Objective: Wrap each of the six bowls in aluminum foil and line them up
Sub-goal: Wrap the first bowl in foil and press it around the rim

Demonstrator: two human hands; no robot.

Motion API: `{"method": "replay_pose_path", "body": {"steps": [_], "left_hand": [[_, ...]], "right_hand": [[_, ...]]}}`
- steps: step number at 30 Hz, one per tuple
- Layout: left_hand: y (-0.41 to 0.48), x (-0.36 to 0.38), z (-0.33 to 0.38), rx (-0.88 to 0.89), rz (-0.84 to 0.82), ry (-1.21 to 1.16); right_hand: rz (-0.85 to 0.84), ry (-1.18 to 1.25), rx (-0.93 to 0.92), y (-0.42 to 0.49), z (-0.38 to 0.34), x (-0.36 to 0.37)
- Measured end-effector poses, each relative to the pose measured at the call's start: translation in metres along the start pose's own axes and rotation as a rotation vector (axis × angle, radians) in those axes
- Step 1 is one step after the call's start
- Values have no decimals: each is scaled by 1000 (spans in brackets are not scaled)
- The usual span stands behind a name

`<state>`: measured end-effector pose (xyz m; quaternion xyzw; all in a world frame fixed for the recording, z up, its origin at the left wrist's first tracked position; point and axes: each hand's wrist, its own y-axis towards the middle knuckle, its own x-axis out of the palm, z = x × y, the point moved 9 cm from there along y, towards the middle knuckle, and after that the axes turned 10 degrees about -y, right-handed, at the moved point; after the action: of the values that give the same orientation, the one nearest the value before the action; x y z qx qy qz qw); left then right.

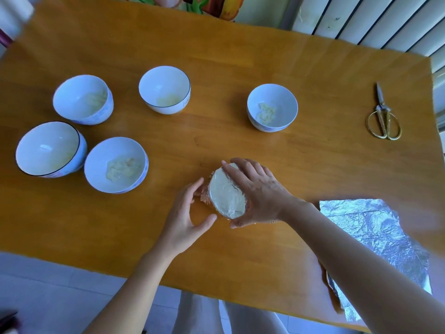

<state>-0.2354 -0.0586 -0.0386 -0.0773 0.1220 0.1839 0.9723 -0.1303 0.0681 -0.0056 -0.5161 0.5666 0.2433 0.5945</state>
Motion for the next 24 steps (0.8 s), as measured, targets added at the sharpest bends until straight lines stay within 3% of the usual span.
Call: {"method": "replay_pose_path", "body": {"steps": [4,13,17,21,24], "left_hand": [[-11,-12,4,39,162,-65],[-4,-9,-2,1,340,-92],[-4,-8,2,46,353,-29],[-8,-1,-7,-9,290,-205],[-10,3,-7,-17,236,-199]], "right_hand": [[-12,4,12,0,0,1],[-18,2,15,0,-1,0],[-19,9,20,0,0,2],[-19,17,22,0,1,2],[-10,21,24,0,1,2]]}}
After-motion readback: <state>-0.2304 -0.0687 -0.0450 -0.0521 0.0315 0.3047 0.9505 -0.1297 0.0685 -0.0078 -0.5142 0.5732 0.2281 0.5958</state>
